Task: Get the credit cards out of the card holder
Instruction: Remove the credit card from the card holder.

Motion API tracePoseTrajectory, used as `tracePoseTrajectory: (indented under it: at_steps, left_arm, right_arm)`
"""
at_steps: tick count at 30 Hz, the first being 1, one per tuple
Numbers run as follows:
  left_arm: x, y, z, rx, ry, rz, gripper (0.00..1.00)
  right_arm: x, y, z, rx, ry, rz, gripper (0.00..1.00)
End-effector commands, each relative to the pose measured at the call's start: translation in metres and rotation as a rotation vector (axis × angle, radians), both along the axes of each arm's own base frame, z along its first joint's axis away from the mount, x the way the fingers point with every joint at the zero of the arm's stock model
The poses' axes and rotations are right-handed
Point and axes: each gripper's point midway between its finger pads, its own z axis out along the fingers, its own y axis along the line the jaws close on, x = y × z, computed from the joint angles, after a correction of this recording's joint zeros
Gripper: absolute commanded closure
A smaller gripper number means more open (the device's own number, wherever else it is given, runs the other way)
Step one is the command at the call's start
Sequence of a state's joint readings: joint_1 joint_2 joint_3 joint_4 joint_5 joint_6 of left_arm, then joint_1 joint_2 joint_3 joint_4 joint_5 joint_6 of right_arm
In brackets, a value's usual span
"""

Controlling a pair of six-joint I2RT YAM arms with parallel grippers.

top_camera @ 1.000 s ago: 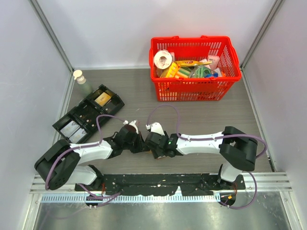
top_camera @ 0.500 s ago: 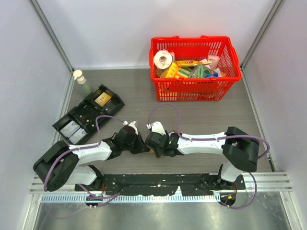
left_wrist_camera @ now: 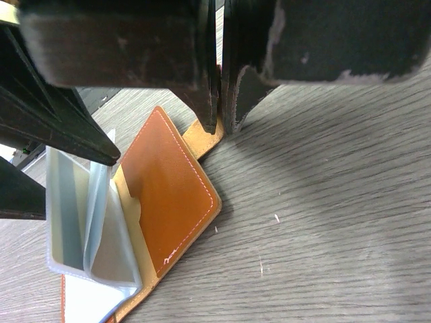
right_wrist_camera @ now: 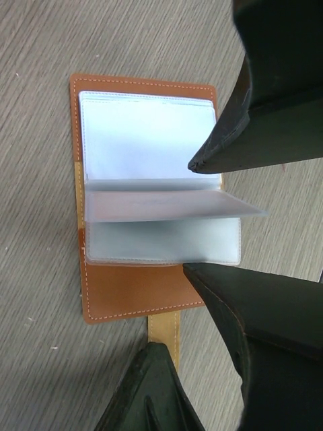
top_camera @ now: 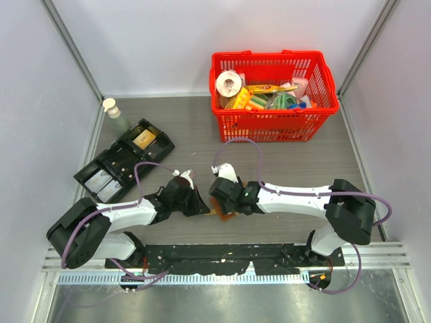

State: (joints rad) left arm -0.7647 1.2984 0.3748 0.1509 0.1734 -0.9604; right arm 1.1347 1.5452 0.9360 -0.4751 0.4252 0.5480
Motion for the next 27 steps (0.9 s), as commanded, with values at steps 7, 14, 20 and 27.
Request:
tracePoseTrajectory:
  at_steps: [7, 14, 20, 27]
  left_arm:
    - [-0.006, 0.005, -0.007, 0.032, -0.002, -0.026, 1.0]
    - [-0.006, 0.004, -0.007, 0.031, 0.005, -0.033, 1.0]
    - [-0.006, 0.003, -0.008, 0.033, 0.005, -0.036, 1.0]
    - [-0.006, 0.0, -0.009, 0.026, 0.009, -0.043, 1.0]
  right_arm:
    - [0.009, -0.022, 0.003, -0.03, -0.031, -0.037, 0.38]
    - [0.016, -0.033, -0.002, -0.109, -0.062, -0.058, 0.3]
    - [0.02, -0.032, 0.01, -0.12, -0.088, -0.062, 0.23]
    - [0.017, -0.023, 0.027, -0.135, -0.132, -0.027, 0.22]
